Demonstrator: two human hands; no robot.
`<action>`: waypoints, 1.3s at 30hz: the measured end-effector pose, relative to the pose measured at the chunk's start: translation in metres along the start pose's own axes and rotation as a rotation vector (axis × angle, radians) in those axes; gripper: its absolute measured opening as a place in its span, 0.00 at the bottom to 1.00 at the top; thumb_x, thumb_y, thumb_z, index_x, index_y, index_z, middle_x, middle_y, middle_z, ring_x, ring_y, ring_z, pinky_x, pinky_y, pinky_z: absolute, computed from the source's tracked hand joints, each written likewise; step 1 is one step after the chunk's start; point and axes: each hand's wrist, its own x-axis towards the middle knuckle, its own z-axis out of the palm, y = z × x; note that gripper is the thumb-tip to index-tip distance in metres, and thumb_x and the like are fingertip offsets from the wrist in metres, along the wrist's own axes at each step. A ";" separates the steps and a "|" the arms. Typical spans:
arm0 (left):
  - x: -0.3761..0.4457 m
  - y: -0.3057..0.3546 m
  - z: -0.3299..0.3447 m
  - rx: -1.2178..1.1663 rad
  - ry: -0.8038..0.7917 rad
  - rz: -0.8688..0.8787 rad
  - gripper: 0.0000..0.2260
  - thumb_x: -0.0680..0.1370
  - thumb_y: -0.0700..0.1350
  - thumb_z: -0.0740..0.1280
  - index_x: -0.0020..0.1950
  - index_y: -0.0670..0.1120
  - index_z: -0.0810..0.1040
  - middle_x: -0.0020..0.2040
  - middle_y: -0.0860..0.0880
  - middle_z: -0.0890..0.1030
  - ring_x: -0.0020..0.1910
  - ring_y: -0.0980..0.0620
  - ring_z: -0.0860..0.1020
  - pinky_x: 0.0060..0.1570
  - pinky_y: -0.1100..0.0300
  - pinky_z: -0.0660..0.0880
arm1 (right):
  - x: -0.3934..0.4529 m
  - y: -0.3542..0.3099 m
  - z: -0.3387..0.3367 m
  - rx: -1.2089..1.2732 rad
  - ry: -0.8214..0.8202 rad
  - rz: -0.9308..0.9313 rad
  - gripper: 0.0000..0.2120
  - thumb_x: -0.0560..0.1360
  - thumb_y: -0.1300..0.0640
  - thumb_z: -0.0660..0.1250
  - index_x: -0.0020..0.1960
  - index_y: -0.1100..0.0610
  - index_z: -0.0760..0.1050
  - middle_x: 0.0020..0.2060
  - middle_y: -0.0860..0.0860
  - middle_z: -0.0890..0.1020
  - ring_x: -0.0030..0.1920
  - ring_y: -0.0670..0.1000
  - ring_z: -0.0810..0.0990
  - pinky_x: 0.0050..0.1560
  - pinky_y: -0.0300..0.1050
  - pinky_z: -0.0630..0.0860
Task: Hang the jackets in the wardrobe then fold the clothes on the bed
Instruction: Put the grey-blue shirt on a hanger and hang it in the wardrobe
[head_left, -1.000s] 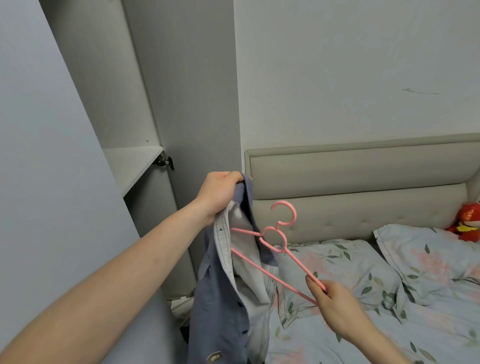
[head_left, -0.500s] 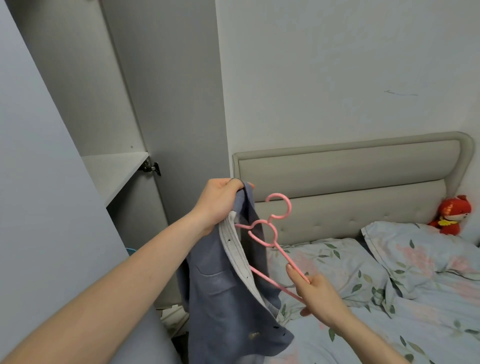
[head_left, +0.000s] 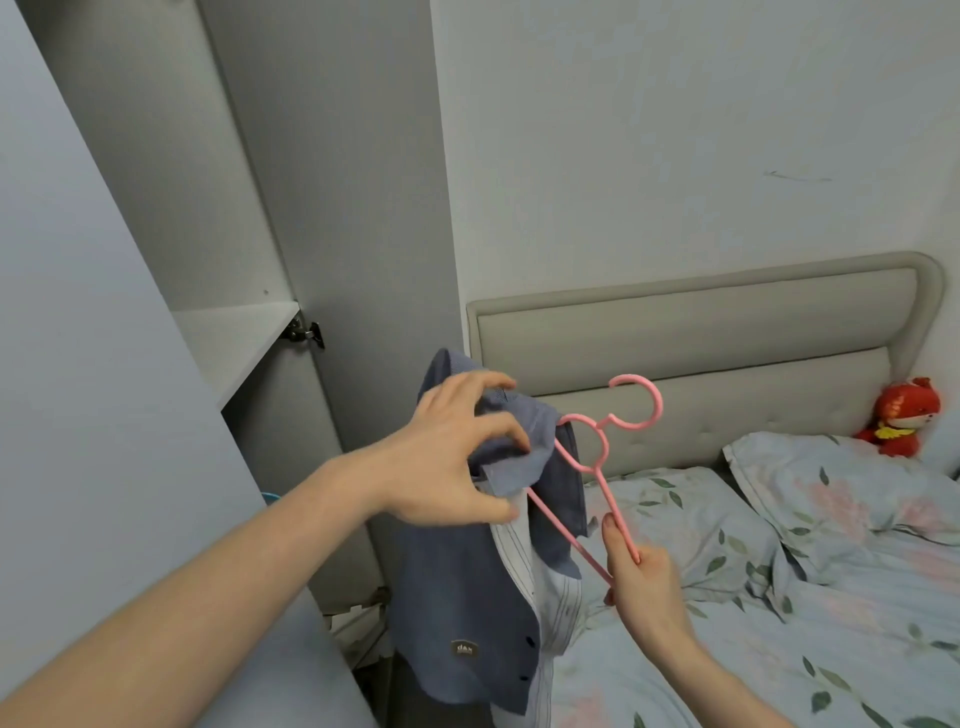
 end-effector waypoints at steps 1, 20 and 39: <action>0.005 -0.001 -0.009 -0.102 -0.005 0.001 0.21 0.69 0.64 0.69 0.60 0.60 0.76 0.75 0.56 0.59 0.78 0.55 0.54 0.77 0.49 0.54 | 0.000 -0.001 0.000 0.003 0.003 -0.015 0.30 0.78 0.36 0.62 0.27 0.56 0.62 0.21 0.52 0.68 0.26 0.53 0.73 0.30 0.46 0.67; 0.015 -0.044 0.017 0.160 -0.159 -0.147 0.18 0.84 0.60 0.57 0.36 0.55 0.68 0.36 0.54 0.75 0.37 0.53 0.74 0.42 0.51 0.71 | -0.008 0.018 0.009 0.020 -0.054 0.014 0.29 0.78 0.40 0.67 0.26 0.54 0.63 0.23 0.50 0.68 0.25 0.49 0.72 0.34 0.56 0.78; -0.001 -0.069 -0.031 0.228 0.267 -0.107 0.17 0.85 0.55 0.60 0.37 0.54 0.66 0.34 0.56 0.72 0.34 0.56 0.69 0.44 0.53 0.64 | -0.005 0.017 0.056 0.306 0.044 -0.045 0.40 0.69 0.65 0.77 0.73 0.51 0.61 0.64 0.48 0.66 0.65 0.49 0.70 0.63 0.45 0.71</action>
